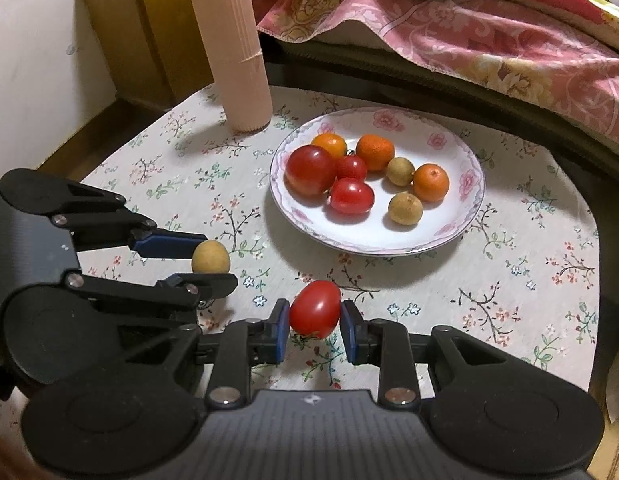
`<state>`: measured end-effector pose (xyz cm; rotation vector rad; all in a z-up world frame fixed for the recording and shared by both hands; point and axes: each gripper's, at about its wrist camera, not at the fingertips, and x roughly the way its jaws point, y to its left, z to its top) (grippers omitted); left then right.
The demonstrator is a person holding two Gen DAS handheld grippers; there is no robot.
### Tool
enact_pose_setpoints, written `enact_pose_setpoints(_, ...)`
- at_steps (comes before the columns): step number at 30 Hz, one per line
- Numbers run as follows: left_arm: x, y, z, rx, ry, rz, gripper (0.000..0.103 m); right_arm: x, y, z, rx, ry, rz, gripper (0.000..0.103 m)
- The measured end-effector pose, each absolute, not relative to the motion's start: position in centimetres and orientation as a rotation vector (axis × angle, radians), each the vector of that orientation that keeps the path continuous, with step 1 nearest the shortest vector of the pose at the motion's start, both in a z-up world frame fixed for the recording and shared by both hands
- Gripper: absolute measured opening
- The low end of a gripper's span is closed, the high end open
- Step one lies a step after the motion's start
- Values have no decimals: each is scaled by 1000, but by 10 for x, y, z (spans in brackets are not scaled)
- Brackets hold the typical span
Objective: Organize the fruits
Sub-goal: 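Carry the tan fruit in the left gripper toward the plate while the right carries the tomato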
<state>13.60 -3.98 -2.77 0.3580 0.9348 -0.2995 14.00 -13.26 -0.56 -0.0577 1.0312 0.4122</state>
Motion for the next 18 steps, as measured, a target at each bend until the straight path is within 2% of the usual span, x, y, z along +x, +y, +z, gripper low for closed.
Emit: enact_pose_setpoints(18, 157, -50, -18, 370, 881, -303, 34, 154, -144, 5, -44, 992, 353, 29)
